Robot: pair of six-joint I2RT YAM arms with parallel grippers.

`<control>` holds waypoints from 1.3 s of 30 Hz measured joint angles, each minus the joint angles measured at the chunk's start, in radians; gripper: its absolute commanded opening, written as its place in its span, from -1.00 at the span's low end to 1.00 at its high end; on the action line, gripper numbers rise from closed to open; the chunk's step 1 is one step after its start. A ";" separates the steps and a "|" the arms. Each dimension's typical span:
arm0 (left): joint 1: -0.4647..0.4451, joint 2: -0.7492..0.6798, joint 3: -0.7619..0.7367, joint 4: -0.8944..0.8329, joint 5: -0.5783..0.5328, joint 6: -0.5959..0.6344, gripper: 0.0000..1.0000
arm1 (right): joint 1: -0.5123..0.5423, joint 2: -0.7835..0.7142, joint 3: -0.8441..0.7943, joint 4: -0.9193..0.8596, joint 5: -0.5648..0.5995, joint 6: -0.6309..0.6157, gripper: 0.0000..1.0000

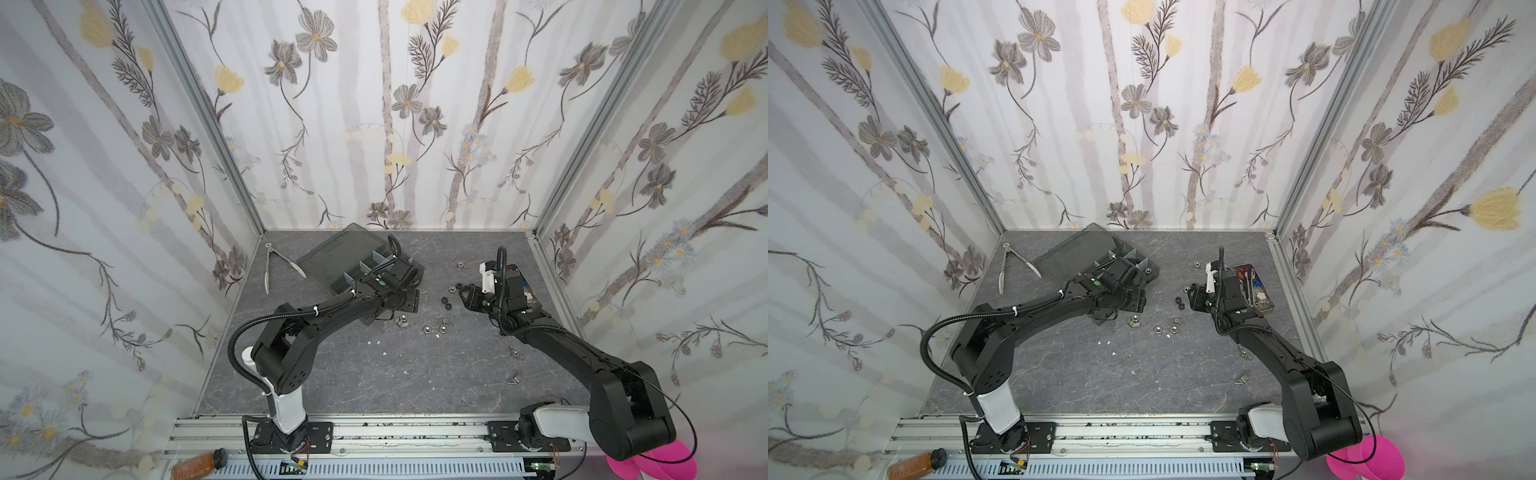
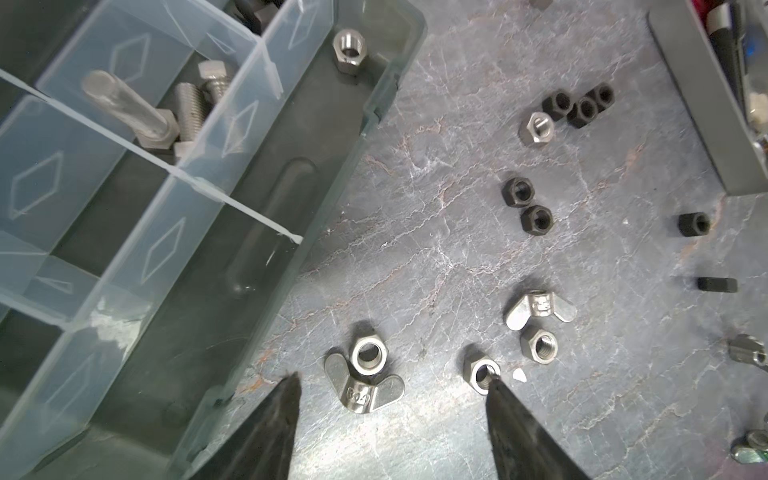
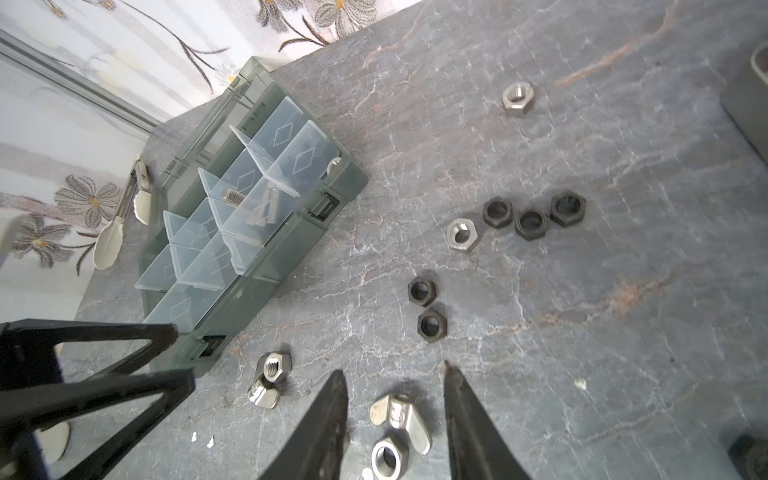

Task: Sort the screws and nuts into containers
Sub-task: 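Lower the left gripper onto a silver hex nut and close it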

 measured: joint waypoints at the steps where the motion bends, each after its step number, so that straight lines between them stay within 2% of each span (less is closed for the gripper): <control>1: -0.003 0.016 0.006 -0.008 0.000 0.000 0.28 | -0.002 -0.023 -0.027 0.013 0.000 0.004 -0.16; 13: -0.037 0.120 0.014 -0.034 -0.023 -0.014 0.05 | -0.006 -0.178 -0.198 0.116 0.030 0.040 -0.09; 17: -0.043 0.145 0.022 -0.039 -0.039 -0.027 -0.14 | -0.006 -0.193 -0.212 0.124 0.033 0.040 -0.08; 31: -0.048 0.191 0.034 -0.055 -0.076 -0.037 -0.25 | -0.007 -0.220 -0.235 0.131 0.033 0.041 -0.08; 39: -0.049 0.220 0.043 -0.051 -0.093 -0.037 -0.46 | -0.007 -0.232 -0.235 0.131 0.033 0.040 -0.07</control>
